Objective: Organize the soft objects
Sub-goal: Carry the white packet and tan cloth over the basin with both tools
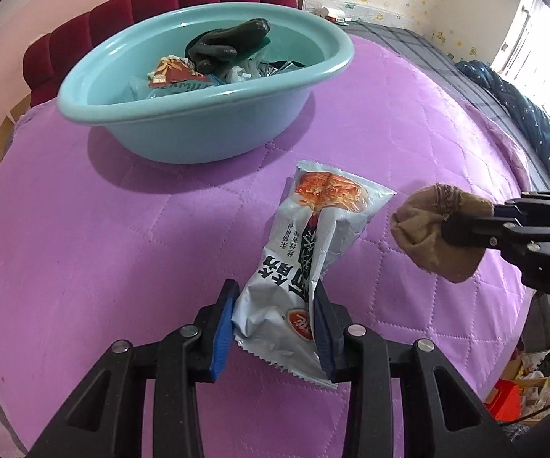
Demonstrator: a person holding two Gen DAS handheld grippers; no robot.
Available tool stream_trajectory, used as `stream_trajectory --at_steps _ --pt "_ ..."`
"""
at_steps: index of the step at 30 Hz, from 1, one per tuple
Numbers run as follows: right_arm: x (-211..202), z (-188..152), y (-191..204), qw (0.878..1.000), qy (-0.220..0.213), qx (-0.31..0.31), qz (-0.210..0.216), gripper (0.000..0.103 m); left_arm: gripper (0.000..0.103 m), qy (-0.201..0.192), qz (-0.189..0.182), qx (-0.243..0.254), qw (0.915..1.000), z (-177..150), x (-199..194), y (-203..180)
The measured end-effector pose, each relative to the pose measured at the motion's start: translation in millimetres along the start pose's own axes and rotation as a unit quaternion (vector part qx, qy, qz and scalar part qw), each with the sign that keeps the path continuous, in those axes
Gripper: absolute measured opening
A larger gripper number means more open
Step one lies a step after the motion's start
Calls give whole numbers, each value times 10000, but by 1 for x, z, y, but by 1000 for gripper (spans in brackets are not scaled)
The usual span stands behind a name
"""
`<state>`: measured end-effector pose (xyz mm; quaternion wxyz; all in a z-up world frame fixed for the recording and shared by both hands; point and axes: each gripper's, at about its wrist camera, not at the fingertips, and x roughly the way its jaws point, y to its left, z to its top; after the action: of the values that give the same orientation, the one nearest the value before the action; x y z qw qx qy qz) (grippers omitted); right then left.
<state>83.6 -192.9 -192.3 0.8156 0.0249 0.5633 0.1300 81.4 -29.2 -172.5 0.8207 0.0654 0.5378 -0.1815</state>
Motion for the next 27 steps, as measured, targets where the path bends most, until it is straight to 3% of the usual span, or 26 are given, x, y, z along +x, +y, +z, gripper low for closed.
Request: stream_trajectory --at_steps 27 --pt "-69 18 26 9969 -622 -485 26 16 40 -702 137 -282 9970 14 -86 -1"
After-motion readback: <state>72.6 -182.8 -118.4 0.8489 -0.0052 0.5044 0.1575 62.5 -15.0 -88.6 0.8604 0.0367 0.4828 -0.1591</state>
